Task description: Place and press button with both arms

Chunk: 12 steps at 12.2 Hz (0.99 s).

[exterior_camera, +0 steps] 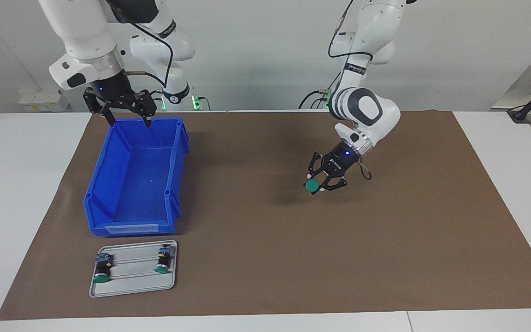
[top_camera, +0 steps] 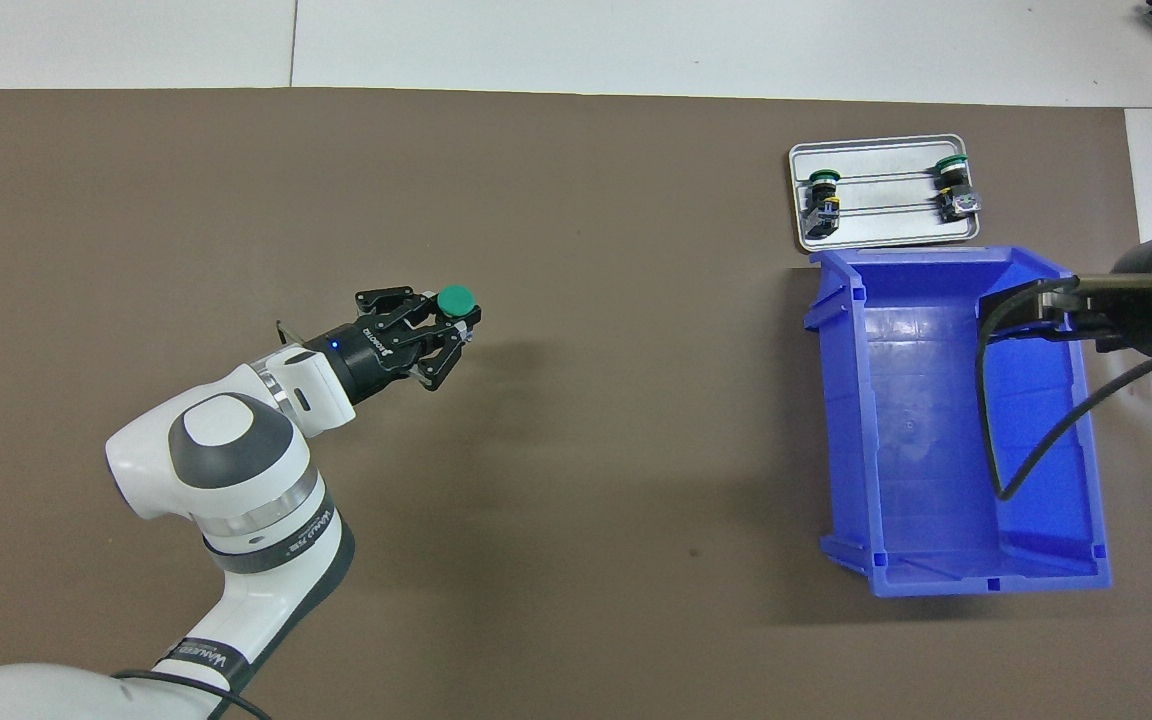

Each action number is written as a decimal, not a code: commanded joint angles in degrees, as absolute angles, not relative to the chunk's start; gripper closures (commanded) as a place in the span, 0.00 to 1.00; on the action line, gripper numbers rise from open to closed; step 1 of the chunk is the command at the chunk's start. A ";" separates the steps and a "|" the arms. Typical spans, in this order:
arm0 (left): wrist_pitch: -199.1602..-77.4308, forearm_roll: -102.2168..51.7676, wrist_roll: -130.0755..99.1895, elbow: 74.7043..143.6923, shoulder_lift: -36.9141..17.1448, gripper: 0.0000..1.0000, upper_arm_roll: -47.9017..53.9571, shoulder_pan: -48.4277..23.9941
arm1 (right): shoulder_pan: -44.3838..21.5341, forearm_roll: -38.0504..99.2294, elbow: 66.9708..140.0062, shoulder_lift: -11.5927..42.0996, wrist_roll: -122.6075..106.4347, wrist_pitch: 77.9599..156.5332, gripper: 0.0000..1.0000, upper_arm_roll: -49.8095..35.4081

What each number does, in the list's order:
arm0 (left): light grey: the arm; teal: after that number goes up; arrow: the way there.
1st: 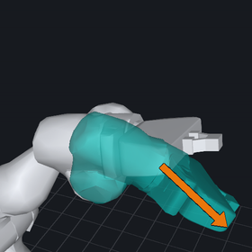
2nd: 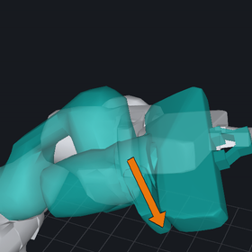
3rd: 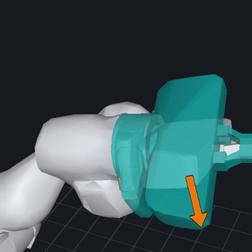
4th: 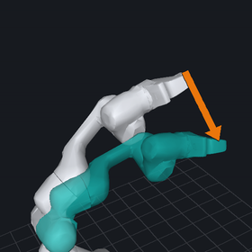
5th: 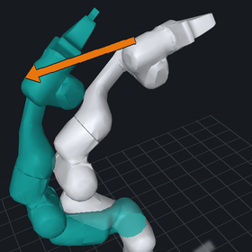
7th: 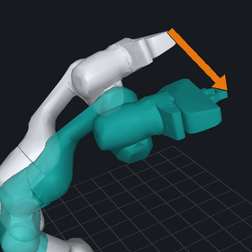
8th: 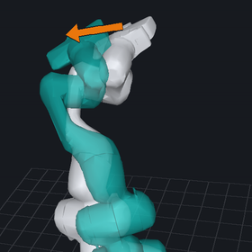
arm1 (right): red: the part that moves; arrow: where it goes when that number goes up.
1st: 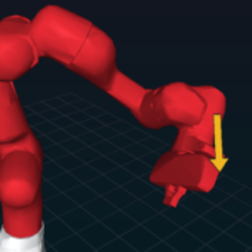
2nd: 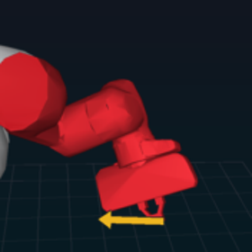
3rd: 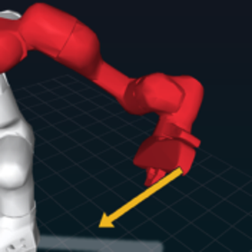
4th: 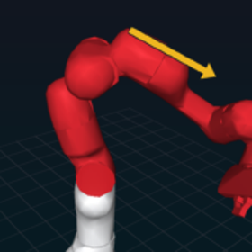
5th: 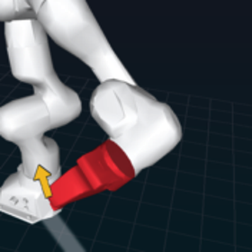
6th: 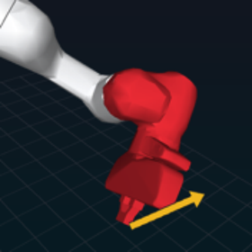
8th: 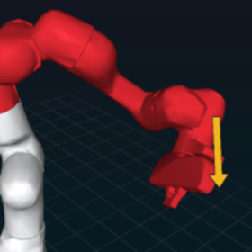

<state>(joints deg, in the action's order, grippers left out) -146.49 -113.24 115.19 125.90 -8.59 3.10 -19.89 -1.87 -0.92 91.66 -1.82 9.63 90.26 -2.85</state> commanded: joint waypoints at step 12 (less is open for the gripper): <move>-130.97 -120.41 133.41 132.09 -12.22 1.00 2.11 -18.37 | -1.23 -0.70 92.64 -2.90 10.37 90.17 0.00 -3.25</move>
<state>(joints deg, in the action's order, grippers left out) -134.17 -118.98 130.36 130.10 -12.87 2.12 -19.06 -1.87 -0.92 91.66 -1.82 9.63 90.26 -2.84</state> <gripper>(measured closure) 0.656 0.000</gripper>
